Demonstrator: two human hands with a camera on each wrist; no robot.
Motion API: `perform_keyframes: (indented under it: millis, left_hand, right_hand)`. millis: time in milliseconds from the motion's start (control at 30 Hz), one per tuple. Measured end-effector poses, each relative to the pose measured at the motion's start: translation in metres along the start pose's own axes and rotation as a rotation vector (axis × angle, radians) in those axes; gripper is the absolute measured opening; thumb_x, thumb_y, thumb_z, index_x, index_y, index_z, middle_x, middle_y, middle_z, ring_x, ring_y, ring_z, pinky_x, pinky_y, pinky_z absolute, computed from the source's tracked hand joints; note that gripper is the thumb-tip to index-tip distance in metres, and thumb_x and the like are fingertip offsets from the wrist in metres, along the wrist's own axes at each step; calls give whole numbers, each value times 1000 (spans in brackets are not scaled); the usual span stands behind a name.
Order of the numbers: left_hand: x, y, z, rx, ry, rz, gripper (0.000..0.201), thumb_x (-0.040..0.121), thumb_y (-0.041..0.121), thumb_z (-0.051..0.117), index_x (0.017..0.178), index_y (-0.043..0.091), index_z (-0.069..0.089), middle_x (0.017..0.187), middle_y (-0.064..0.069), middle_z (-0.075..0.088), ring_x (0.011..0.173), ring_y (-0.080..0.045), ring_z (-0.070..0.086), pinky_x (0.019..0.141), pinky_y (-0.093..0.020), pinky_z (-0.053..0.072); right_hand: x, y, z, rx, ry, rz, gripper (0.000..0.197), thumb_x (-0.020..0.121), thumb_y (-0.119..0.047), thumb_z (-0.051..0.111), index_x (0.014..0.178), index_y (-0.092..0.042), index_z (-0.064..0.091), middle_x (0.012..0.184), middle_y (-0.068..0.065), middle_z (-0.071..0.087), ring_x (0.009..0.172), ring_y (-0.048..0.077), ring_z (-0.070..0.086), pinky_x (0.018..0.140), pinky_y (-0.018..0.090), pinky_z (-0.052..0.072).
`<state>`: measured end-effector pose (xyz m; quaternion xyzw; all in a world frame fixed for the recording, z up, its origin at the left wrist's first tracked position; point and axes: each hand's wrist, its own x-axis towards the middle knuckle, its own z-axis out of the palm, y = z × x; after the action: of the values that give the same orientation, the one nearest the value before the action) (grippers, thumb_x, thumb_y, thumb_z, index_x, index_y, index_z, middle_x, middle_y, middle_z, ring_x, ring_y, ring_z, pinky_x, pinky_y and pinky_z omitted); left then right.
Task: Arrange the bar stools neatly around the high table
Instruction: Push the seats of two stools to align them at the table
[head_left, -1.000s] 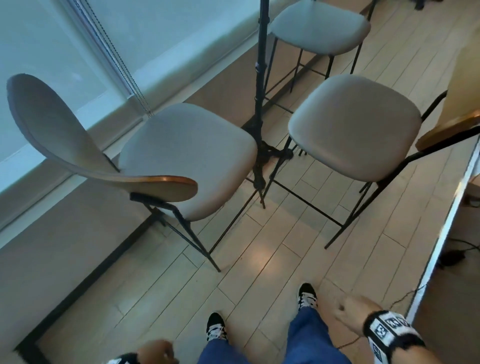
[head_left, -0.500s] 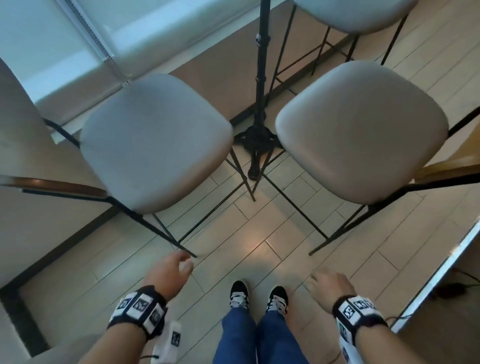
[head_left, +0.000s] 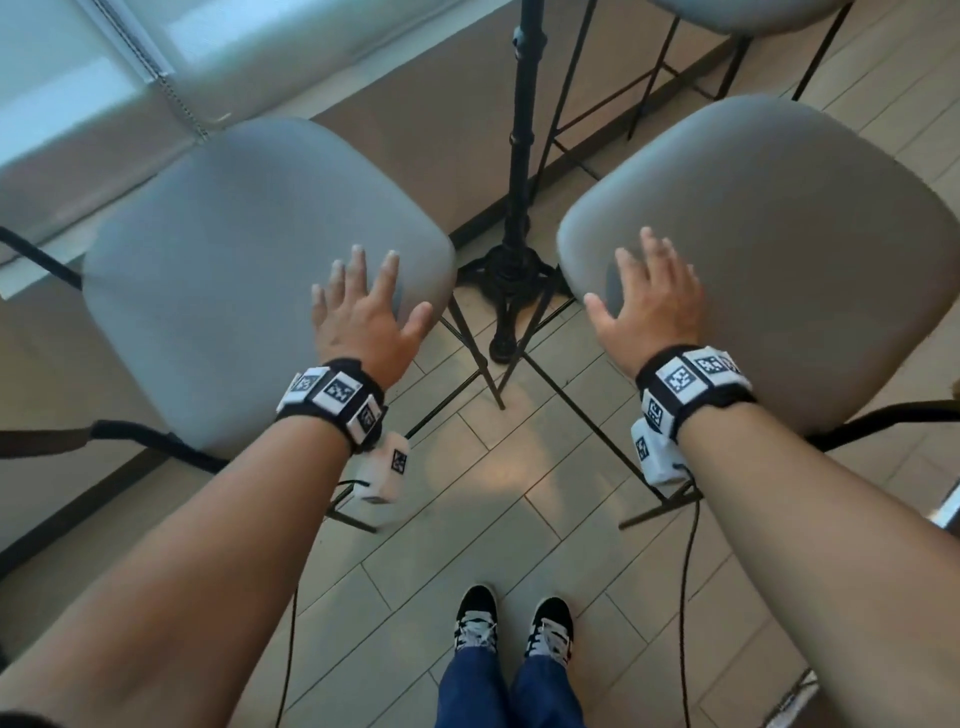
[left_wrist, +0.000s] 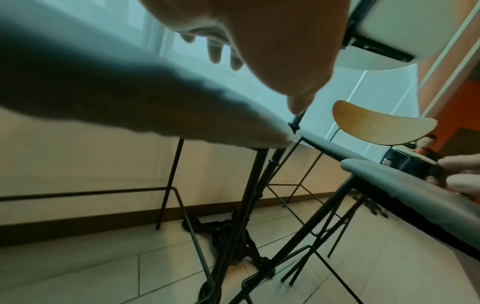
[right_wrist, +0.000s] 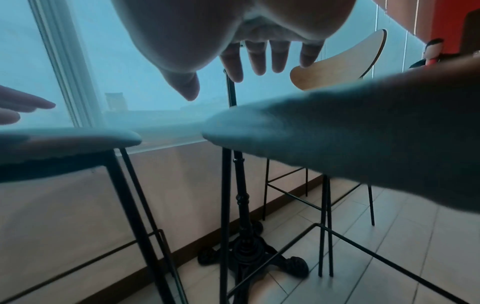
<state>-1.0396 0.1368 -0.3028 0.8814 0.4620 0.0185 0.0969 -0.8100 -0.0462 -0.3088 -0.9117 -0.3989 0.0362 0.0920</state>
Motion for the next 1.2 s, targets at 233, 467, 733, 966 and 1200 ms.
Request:
perform_keyframes:
  millis: [233, 467, 733, 966, 1200]
  left_hand:
    - [18, -6, 25, 101, -8, -79, 90, 81, 88, 24, 154, 37, 18, 166, -5, 13, 152, -31, 11, 116, -66, 6]
    - [32, -19, 19, 128, -9, 21, 88, 82, 81, 40, 153, 31, 27, 163, -12, 21, 149, -35, 17, 114, -71, 11]
    - [37, -49, 14, 165, 1, 102, 86, 85, 75, 46, 154, 27, 28, 162, -17, 22, 150, -35, 18, 115, -69, 13]
    - [39, -45, 16, 130, 22, 80, 84, 85, 71, 52, 153, 27, 33, 162, -16, 25, 149, -34, 20, 115, -69, 12]
    - [38, -46, 20, 80, 64, 66, 82, 84, 69, 56, 151, 27, 37, 161, -16, 27, 149, -34, 21, 116, -69, 10]
  right_hand:
    - [15, 16, 27, -131, -51, 101, 94, 84, -82, 23, 156, -22, 12, 165, 9, 9, 151, 33, 8, 121, 56, 10]
    - [19, 25, 27, -117, -42, 45, 95, 82, -75, 46, 155, -23, 17, 165, 11, 12, 150, 35, 10, 122, 52, 9]
    - [12, 39, 27, -96, -13, 18, 89, 83, -69, 53, 154, -24, 22, 164, 11, 15, 150, 36, 13, 123, 48, 10]
    - [2, 33, 32, -46, 49, -4, 84, 81, -59, 63, 150, -21, 34, 160, 16, 26, 147, 40, 21, 120, 50, 17]
    - [-7, 30, 34, -69, 43, -41, 83, 83, -59, 61, 151, -20, 33, 160, 17, 26, 147, 39, 22, 120, 50, 18]
